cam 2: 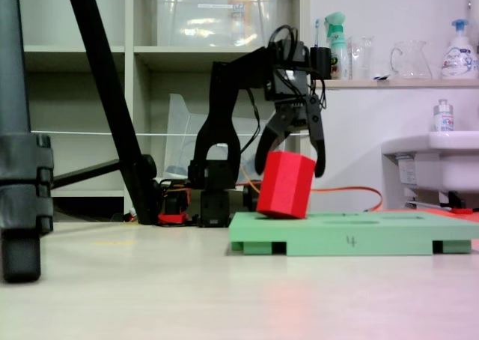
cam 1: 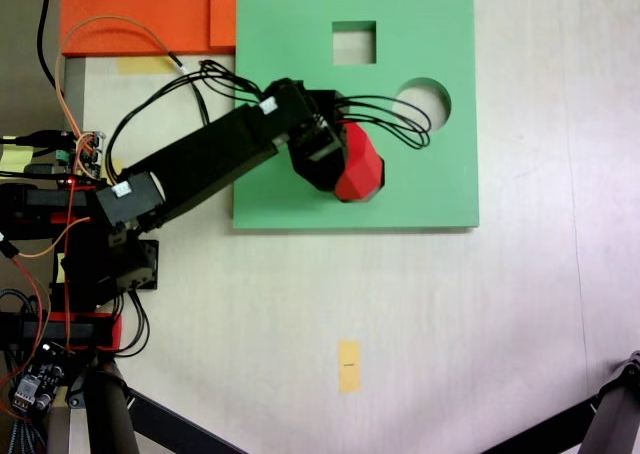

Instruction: Put the octagonal pillar block into the corresponding hole

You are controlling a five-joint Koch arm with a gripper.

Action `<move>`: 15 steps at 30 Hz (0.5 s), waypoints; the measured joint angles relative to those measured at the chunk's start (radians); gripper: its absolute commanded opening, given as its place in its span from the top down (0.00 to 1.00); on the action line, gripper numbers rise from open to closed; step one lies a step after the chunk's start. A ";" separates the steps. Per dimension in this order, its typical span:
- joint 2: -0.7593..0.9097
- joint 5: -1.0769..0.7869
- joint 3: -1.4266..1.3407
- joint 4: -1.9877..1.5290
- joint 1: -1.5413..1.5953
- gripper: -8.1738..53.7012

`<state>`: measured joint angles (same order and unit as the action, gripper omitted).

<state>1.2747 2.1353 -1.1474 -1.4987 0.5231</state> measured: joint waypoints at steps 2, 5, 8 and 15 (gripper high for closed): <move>0.000 0.000 0.000 -0.003 0.000 0.55; 0.000 -0.014 0.000 -0.005 0.000 0.55; -0.005 -0.020 0.000 -0.003 0.000 0.55; -0.071 -0.083 0.000 0.005 -0.002 0.55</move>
<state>1.2042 2.0525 -1.1474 -1.4941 0.5216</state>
